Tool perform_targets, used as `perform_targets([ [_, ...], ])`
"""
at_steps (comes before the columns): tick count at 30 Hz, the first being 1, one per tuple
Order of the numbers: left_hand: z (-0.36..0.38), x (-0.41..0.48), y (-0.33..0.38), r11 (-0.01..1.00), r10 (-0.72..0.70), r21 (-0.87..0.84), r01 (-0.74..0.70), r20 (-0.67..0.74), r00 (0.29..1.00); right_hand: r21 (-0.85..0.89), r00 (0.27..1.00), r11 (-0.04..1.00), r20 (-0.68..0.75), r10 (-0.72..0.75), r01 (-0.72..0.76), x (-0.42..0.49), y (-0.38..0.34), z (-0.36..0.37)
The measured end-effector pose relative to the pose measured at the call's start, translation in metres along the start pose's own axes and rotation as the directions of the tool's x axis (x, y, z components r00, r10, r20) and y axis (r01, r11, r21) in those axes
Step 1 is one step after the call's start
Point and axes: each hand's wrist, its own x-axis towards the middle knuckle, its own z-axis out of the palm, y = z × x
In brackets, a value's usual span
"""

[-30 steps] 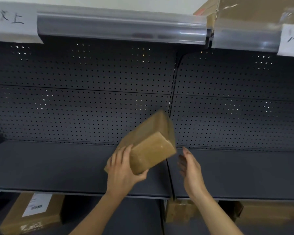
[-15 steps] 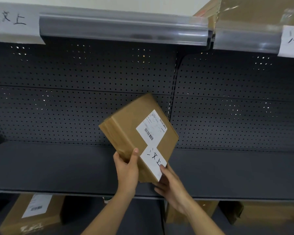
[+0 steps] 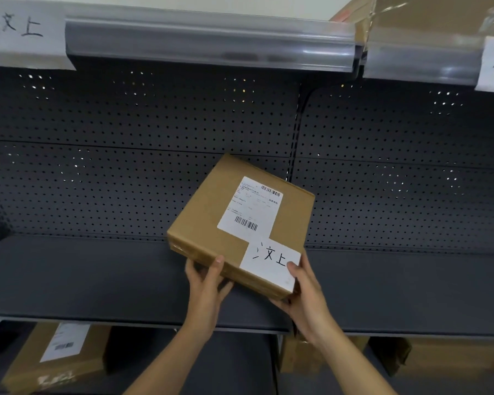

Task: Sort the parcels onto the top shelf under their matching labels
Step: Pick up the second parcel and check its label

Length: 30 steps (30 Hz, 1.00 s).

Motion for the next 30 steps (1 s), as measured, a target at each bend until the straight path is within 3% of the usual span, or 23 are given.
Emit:
perform_targets([
  [5, -0.037, 0.012, 0.024, 0.986, 0.106, 0.138, -0.095, -0.078, 0.991, -0.145, 1.000, 0.989, -0.020, -0.005, 0.002, 0.008, -0.009, -0.024],
  [12, -0.051, 0.013, 0.043, 0.896, 0.237, 0.361, -0.258, 0.102, 0.966, -0.240, 1.000, 0.970, 0.005, -0.026, 0.026, 0.005, -0.015, -0.024],
  [20, -0.062, -0.012, 0.053, 0.857, 0.389, 0.360, -0.369, 0.020, 0.921, -0.332, 0.967, 0.911, 0.013, -0.254, 0.244, -0.020, -0.018, 0.018],
  [30, -0.118, -0.056, 0.092, 0.764, 0.624, 0.301, -0.571, -0.116, 0.773, -0.307, 0.812, 0.753, 0.260, -0.523, 0.583, -0.063, -0.018, 0.080],
])
